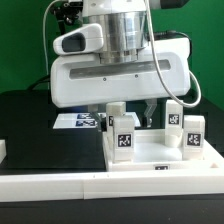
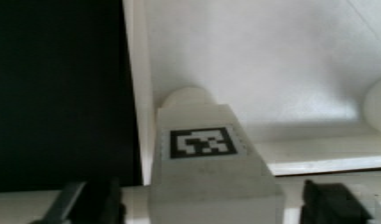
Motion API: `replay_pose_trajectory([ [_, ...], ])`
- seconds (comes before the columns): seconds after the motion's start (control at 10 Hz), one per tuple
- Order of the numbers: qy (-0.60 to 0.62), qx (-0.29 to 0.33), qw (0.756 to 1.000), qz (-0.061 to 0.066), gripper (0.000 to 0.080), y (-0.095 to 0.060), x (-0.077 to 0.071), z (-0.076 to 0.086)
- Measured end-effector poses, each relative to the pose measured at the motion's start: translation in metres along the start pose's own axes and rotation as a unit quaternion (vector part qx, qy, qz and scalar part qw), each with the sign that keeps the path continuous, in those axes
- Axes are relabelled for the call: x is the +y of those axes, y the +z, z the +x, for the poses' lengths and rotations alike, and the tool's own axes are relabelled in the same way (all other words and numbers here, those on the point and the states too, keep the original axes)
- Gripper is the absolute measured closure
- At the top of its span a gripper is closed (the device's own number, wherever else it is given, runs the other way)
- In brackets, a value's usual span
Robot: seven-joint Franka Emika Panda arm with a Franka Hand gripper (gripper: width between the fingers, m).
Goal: Assemble square table
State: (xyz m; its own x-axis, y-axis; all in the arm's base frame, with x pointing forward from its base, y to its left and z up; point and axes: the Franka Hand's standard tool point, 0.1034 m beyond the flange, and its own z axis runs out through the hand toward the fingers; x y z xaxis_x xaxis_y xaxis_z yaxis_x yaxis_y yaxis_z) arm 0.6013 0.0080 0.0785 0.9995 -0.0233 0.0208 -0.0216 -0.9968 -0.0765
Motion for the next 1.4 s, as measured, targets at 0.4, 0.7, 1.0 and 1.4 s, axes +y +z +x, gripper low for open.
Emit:
replay_pose_trajectory([
  [0.4,0.010,0.000,1.000,-0.001,0.0508,-0.0001,0.0034,0.0000],
  [0.7,0.072,0.003,0.997,-0.001,0.0508,-0.0004,0.0032,0.0005],
  [1.0,0.237,0.033,0.971,0.002,0.0508,0.0010,0.0028,-0.0035],
  [1.4,0.441,0.054,0.895,0.035,0.0508,0.0011,0.0044,-0.0025],
])
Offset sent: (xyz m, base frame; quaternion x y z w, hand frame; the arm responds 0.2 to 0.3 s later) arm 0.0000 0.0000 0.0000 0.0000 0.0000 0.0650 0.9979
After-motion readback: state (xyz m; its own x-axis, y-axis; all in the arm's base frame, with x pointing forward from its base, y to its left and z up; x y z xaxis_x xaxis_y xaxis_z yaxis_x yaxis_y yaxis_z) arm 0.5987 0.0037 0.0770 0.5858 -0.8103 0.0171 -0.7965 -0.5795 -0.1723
